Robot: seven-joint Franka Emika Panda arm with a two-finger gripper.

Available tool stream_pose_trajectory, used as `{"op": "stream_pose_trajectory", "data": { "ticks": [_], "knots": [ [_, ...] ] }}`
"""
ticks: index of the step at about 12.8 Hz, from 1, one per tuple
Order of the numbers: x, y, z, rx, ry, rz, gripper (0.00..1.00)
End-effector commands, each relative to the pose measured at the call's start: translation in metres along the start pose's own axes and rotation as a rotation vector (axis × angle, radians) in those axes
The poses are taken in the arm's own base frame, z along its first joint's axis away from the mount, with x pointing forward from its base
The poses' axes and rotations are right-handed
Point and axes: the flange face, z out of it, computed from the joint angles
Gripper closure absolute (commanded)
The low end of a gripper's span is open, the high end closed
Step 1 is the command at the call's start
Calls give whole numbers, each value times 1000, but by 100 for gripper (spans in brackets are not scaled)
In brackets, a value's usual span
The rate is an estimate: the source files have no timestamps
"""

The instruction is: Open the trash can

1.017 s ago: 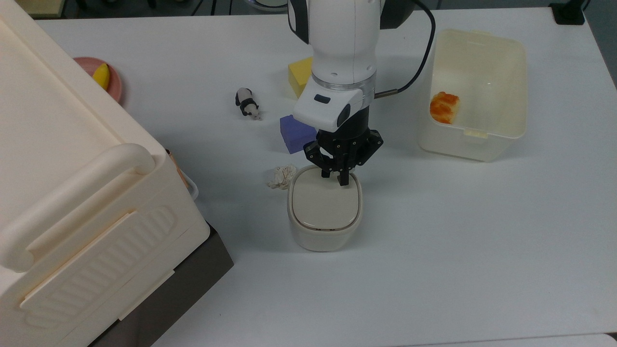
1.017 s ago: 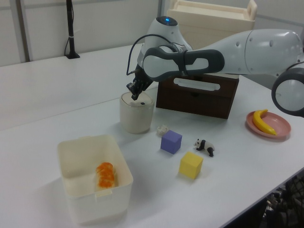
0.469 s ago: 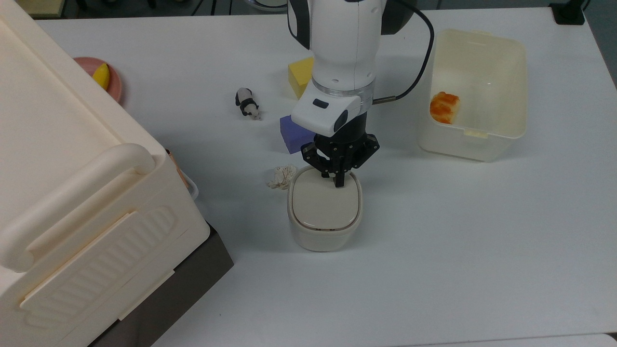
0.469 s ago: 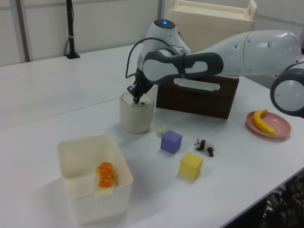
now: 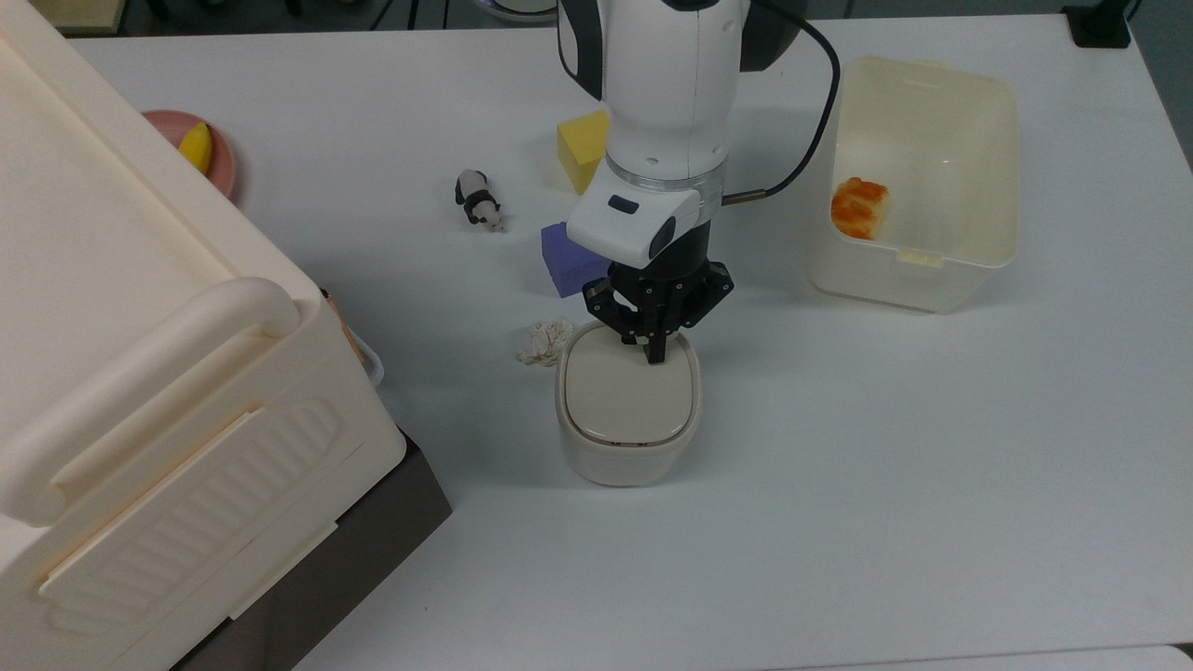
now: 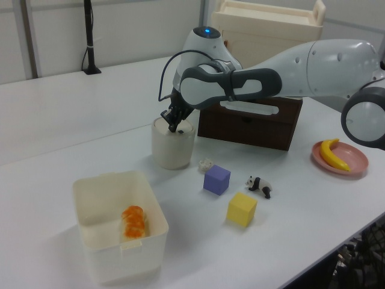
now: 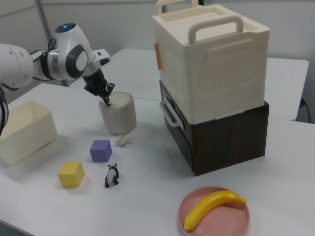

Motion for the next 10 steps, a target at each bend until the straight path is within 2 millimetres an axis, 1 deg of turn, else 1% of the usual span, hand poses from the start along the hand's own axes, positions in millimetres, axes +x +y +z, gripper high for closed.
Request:
{"op": "stream_pose_trajectory", "data": {
  "ticks": [1, 2, 4, 6, 7, 10],
  "knots": [
    [-13, -7, 27, -35, -64, 6, 100],
    [-11, -5, 23, -38, -58, 13, 100],
    [-4, -5, 8, -37, -47, 26, 100],
    [1, -1, -14, -39, -60, 40, 100],
    [6, 0, -32, -40, -39, 49, 100],
    [10, 1, -50, -42, -12, 64, 100]
  ]
}}
